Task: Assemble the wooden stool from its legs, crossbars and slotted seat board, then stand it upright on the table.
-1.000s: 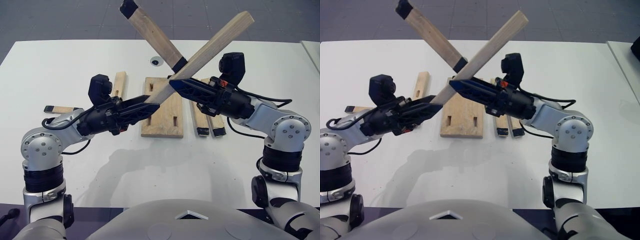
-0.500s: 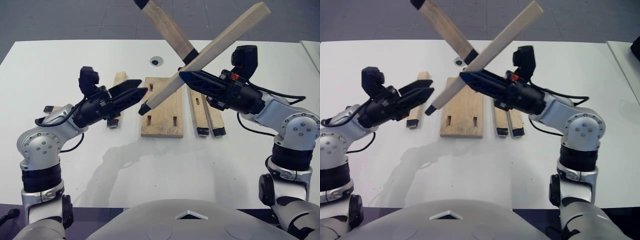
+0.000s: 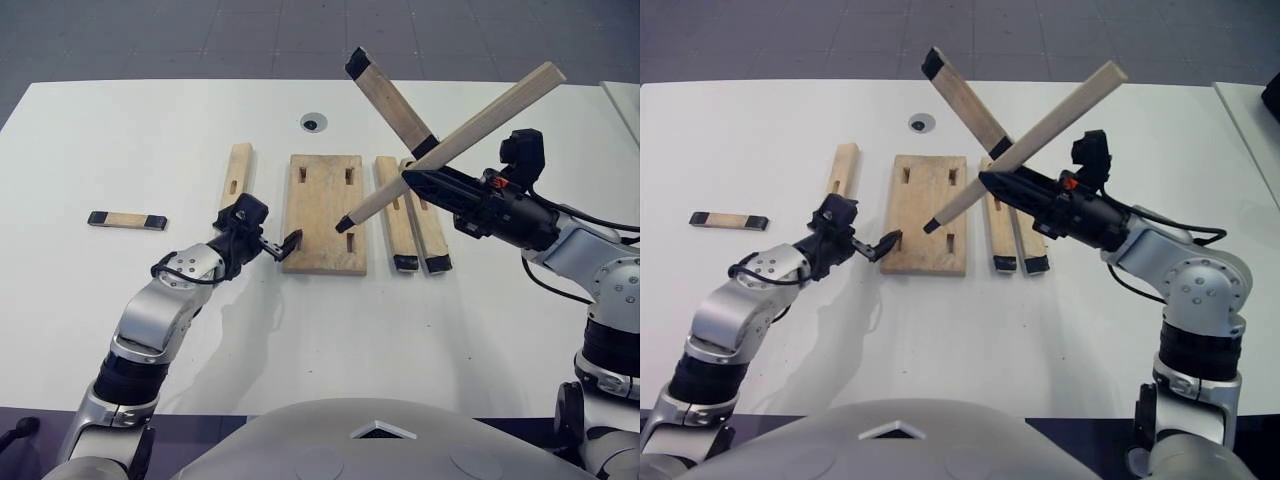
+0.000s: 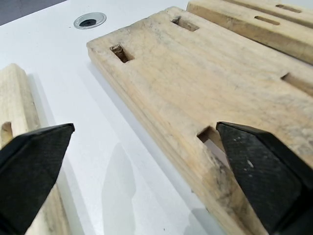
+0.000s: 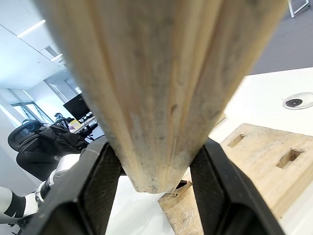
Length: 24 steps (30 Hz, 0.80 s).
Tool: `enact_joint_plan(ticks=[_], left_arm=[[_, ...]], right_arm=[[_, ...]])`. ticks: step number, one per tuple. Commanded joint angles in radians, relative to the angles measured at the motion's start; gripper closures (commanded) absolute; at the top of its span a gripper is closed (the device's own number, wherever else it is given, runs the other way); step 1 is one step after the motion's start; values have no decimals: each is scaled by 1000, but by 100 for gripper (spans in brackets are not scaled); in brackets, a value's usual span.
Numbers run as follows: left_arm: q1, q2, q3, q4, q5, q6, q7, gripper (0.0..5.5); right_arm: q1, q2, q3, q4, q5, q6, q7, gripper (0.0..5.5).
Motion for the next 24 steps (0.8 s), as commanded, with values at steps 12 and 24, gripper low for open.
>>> enact_joint_plan(ticks=[12, 24], left_arm=[[55, 264, -97, 33, 153, 70, -194, 10], [63, 449, -112, 182, 208, -374, -521, 10]], right_arm=[[-153, 12, 155, 86, -404, -227, 45, 346], [-245, 45, 310, 259, -681, -376, 188, 346]])
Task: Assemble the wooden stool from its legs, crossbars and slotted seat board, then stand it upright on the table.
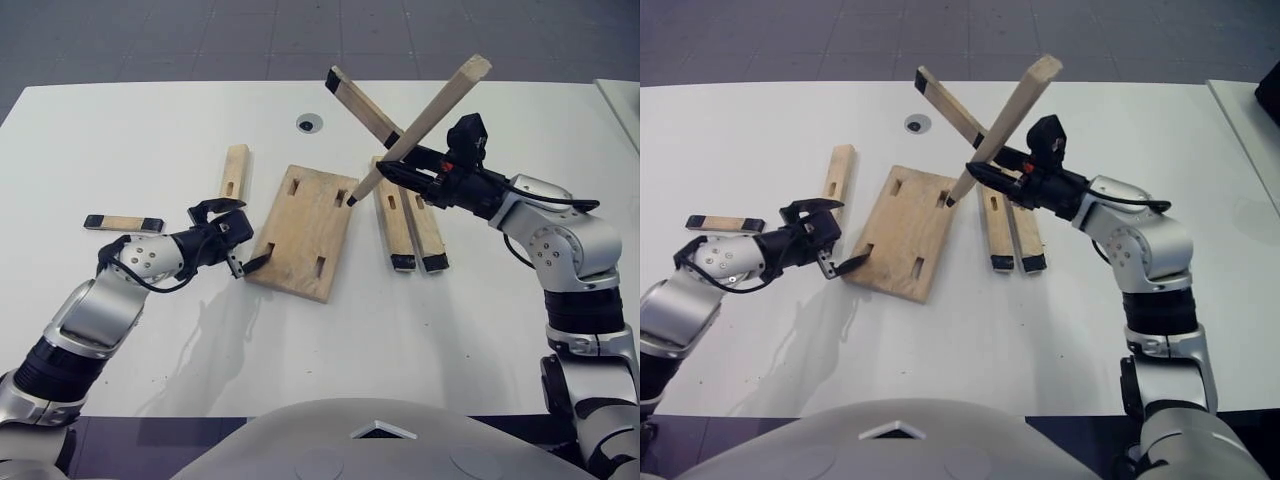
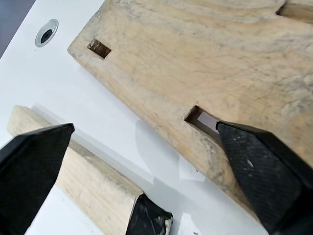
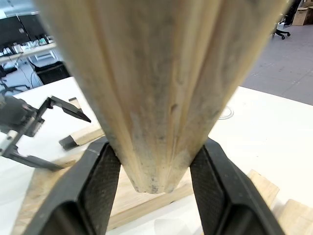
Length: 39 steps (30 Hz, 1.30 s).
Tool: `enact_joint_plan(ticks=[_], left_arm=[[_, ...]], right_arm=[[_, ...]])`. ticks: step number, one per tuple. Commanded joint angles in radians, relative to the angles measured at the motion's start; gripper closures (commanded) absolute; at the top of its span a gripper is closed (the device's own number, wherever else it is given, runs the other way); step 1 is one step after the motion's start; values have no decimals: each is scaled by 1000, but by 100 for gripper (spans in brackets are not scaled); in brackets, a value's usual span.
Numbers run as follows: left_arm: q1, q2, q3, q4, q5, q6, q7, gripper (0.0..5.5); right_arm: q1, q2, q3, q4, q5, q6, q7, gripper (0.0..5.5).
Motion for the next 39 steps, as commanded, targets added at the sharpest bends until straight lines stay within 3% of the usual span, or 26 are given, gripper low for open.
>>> enact_joint_plan(ticks=[1, 15, 25, 39], left_arm=[[83, 48, -64, 96, 57, -49, -113, 10], [1, 18, -55, 228, 119, -127, -131, 10], [16, -2, -54, 211, 128, -111, -124, 10], [11, -21, -45, 211, 134, -98, -124, 10]], right_arm=[[-41, 12, 18, 27, -35, -18, 42, 346], [-32, 5, 80, 60, -109, 3, 150, 346], [14, 34, -51, -80, 42, 149, 90, 346], [78, 5, 0, 6, -57, 142, 84, 346]])
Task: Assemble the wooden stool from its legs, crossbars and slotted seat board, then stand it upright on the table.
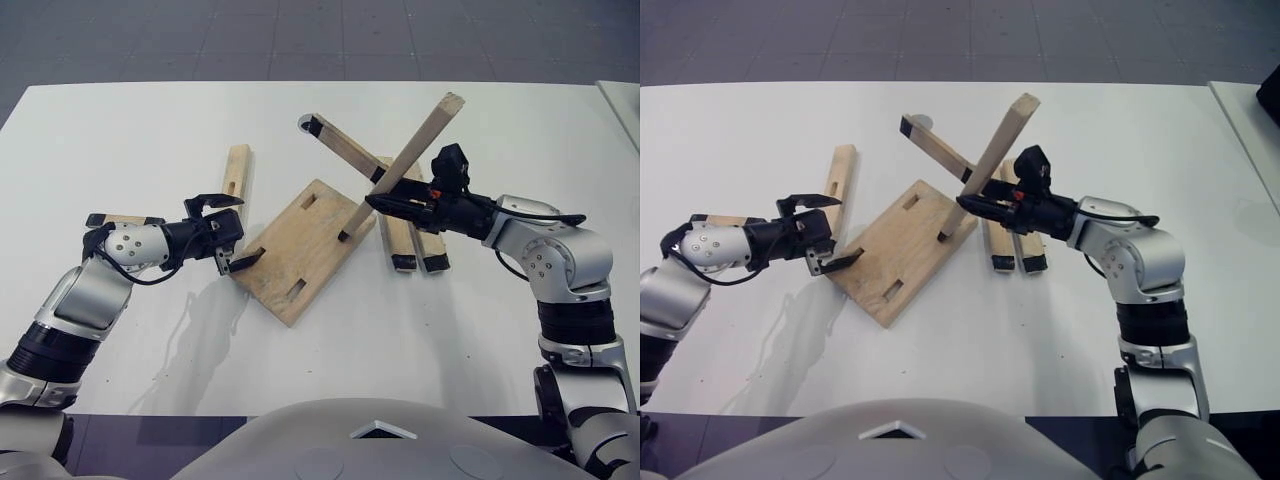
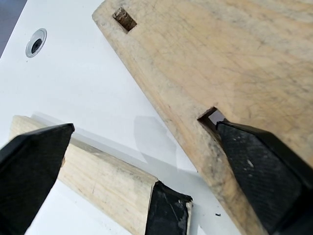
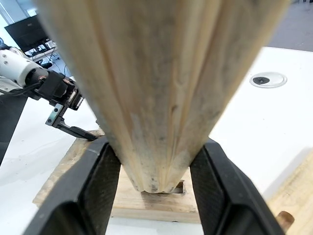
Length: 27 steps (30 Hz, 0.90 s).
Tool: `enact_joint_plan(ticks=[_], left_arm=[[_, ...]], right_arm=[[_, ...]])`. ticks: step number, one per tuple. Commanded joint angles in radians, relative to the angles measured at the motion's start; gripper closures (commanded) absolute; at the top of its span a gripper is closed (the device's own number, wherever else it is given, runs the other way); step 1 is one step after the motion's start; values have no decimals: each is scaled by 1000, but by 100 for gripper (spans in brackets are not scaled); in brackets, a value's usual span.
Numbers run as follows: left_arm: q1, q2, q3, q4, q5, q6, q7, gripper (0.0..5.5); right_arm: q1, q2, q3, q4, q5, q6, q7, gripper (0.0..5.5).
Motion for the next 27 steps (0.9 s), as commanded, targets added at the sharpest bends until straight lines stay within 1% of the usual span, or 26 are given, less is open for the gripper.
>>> enact_joint_plan(ticks=[1, 8, 11, 15, 19, 23, 27], left_arm=[[68, -4, -53, 53, 77, 67, -12, 10], [81, -8, -48, 45, 81, 69, -13, 10], [80, -18, -49, 39, 80, 74, -11, 10], [81, -29, -51, 25, 79, 84, -9, 10], [74, -39, -48, 26, 82, 86, -8, 10], [73, -51, -49, 26, 87, 87, -7, 10], [76, -60, -46, 23, 91, 92, -6, 10]], right_arm=[[0, -29, 25, 64, -68, -1, -17, 346], [-31, -43, 51, 127, -130, -26, -43, 346], [-29, -32, 120, 105, -188, -58, -62, 346], [-24, 15, 202, 114, -222, -77, -72, 346], [-27, 31, 241, 216, -256, -102, -56, 346], [-33, 20, 282, 332, -295, -146, -16, 346], [-39, 14, 306, 381, -311, -175, 9, 346]])
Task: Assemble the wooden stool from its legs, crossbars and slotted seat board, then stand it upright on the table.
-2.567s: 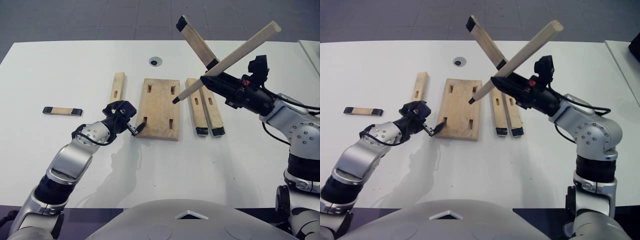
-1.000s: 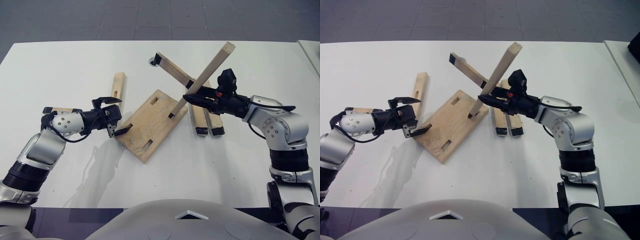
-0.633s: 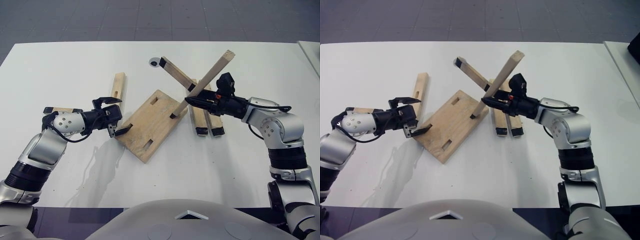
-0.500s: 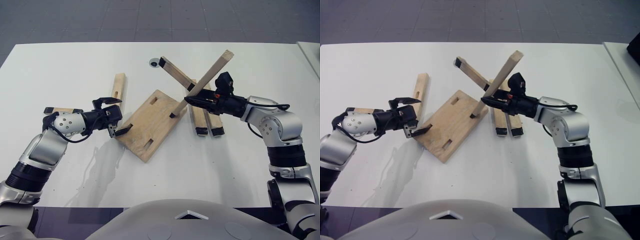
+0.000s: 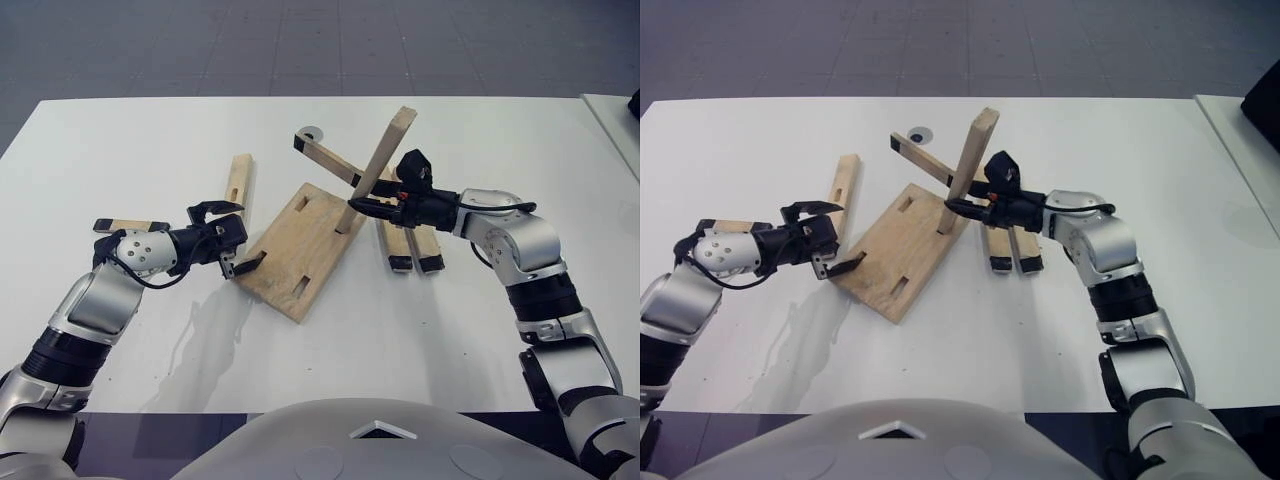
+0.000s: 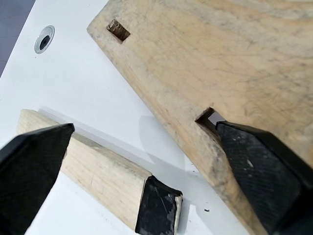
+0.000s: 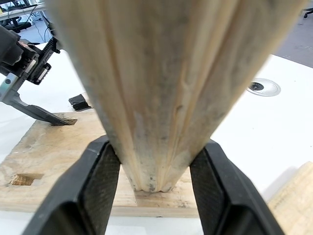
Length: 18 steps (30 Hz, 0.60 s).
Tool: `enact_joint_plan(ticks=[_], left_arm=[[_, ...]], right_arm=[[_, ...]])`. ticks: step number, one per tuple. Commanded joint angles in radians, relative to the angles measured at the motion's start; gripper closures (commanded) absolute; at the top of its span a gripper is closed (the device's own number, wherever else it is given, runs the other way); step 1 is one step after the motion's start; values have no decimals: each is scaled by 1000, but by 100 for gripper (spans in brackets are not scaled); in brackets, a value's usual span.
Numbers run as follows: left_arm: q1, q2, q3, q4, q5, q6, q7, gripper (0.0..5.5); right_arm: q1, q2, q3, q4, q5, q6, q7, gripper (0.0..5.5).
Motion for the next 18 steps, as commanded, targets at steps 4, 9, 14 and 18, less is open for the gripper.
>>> enact_joint_plan(ticks=[4, 9, 14, 18], left_arm=[[57, -16, -39, 26, 42, 43, -21, 10], [58, -26, -34, 32, 46, 49, -16, 10], [67, -59, -31, 27, 44, 80, 3, 10], [73, -65, -30, 24, 50, 87, 12, 10]], right_arm=[[63, -17, 35, 78, -71, 41, 2, 346], [23, -7, -54, -10, -5, 58, -11, 346], [-25, 1, -122, -38, 36, 99, -19, 346], [-24, -5, -147, -71, 49, 124, -8, 299]])
